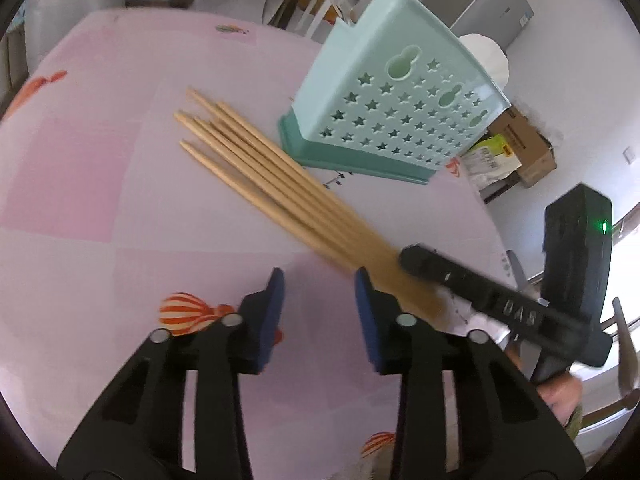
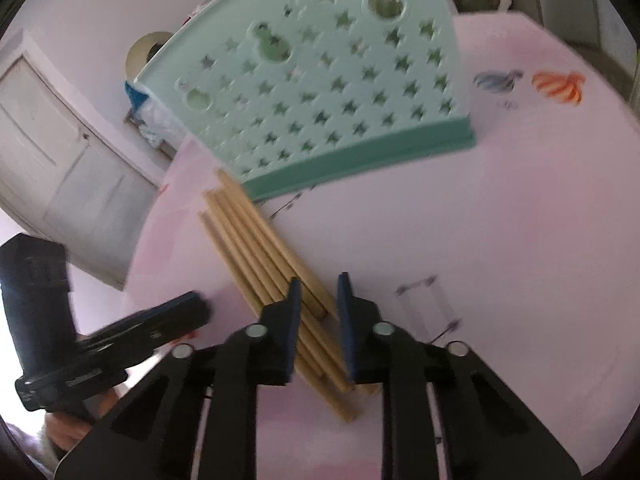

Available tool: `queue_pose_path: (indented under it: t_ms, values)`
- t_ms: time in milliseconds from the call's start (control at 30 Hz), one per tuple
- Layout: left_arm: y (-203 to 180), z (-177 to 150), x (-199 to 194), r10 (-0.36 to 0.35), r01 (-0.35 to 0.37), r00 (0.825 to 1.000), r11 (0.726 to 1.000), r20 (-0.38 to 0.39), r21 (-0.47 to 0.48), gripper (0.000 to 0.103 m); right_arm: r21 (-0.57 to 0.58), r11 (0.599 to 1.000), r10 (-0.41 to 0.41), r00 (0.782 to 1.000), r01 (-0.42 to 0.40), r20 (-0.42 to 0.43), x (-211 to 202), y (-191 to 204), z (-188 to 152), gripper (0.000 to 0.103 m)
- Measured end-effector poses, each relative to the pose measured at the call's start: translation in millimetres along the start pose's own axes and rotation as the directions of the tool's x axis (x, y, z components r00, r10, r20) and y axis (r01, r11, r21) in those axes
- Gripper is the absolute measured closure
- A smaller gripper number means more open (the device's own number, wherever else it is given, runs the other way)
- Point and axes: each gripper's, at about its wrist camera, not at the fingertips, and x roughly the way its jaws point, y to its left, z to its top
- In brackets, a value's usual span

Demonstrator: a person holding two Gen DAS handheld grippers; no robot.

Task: Organize utensils
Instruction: 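Close the left tool on one wooden chopstick while the right tool holds the basket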

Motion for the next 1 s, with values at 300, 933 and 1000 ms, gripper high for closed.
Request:
queue_pose_path:
  t_ms: [300,933,1000]
  values:
    - [6.9,-2.0,-4.1,0.108,-0.109,0.994,0.994,0.008,0.001,0.090,0.025,0.993,0.114,0.989,-0.112,-0.095,9.2,33.3,-20.5,0.096]
    - [18.3,10.7,-8.0,0.291,-0.299,0.953,0.950,0.082,0.095,0.097,-0.017,1.000,-0.011,0.999,0.010,-0.053,16.6,28.2,-36.0,0.097]
    - [19.0,11.4,-8.1,0.299,-0.307,0.950,0.947,0.084,0.099,0.097,-0.008,1.000,-0.018,0.999,0.018,-0.050,13.6,23.1,-35.1,0.097]
